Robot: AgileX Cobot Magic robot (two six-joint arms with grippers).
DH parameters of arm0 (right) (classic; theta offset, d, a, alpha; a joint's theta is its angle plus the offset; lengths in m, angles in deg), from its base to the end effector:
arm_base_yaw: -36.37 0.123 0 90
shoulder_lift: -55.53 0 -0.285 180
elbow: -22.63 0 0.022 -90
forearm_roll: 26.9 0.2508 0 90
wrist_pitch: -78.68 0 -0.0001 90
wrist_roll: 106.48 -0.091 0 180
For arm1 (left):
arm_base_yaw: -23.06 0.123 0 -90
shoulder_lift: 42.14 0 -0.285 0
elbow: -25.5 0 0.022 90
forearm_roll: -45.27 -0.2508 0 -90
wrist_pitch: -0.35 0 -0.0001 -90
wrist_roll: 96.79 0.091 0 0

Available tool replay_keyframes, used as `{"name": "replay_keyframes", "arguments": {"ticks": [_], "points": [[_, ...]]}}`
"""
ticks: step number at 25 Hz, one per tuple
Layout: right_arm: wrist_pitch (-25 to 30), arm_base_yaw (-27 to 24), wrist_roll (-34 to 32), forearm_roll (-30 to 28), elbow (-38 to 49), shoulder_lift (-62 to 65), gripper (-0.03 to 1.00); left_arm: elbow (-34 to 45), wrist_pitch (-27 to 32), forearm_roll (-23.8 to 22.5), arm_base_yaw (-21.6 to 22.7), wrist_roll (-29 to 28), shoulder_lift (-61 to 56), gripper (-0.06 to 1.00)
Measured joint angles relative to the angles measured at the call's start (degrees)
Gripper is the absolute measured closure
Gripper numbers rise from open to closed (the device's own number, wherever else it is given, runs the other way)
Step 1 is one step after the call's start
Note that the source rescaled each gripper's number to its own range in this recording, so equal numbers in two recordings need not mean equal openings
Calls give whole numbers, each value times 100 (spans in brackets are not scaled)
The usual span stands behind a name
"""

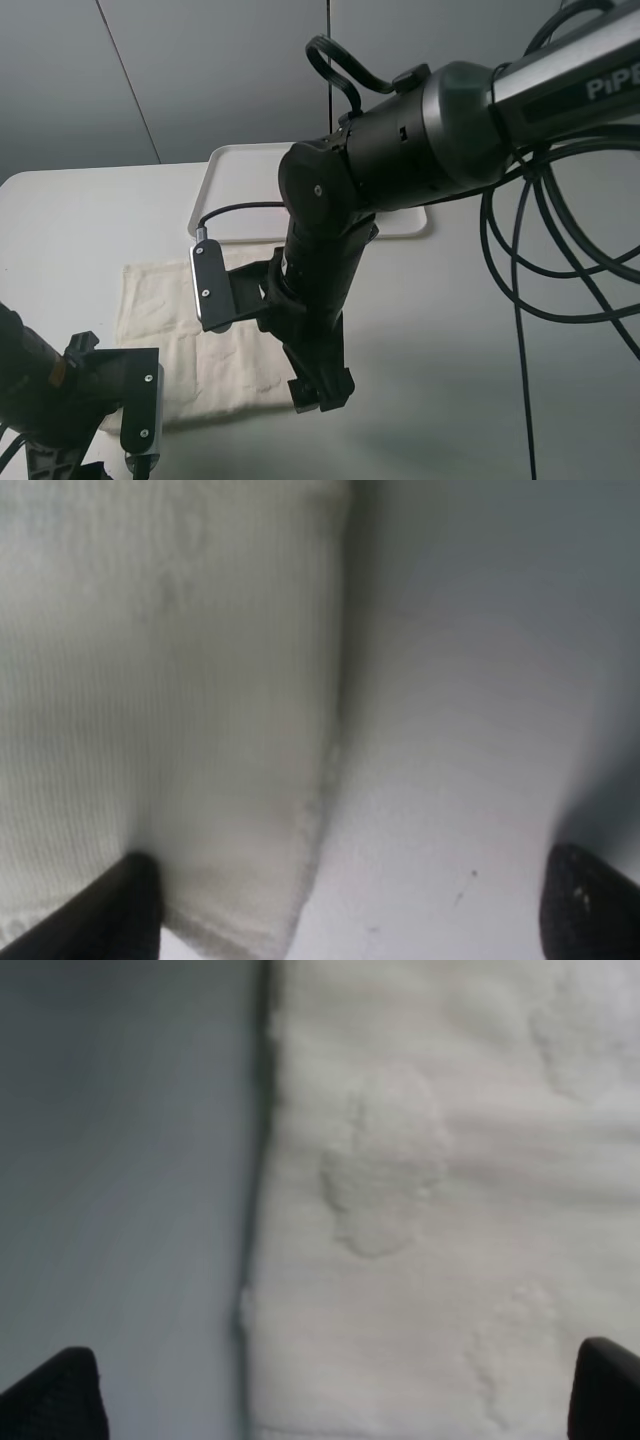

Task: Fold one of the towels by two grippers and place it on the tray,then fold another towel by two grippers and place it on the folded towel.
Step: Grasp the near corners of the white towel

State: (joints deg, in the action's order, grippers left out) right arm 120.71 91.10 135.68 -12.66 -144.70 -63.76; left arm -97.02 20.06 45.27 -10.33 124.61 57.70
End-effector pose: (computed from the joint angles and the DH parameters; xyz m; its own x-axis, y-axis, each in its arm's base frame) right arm 0.1906 0.2955 0.1311 0.2821 -0.9377 -0.2027 -0.9571 -0.2896 0.0078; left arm 0.1422 -0.0937 0.0900 -0.2615 0.9644 -0.0389 0.9642 0.2628 0.0343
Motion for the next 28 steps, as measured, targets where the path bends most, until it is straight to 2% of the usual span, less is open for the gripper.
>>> {"name": "replay_keyframes", "arguments": {"ticks": [2,8,11,15,17,28], "points": [[-14,10,177,162,159,0,-3,0,0,0,0,-10,0,-4],[-537,275,275,223,437,-16,1,0,0,0,0,-10,0,-4],[-635,346,-62,-21,463,-95,1,0,0,0,0,-65,0,-4],[-657,346,-732,-695,474,-192,1,0,0,0,0,-101,0,-4],[-582,346,-839,-845,474,-203,1,0,0,0,0,-101,0,-4],[-457,346,-1263,-1019,660,-243,1,0,0,0,-13,-111,0,-4]]}}
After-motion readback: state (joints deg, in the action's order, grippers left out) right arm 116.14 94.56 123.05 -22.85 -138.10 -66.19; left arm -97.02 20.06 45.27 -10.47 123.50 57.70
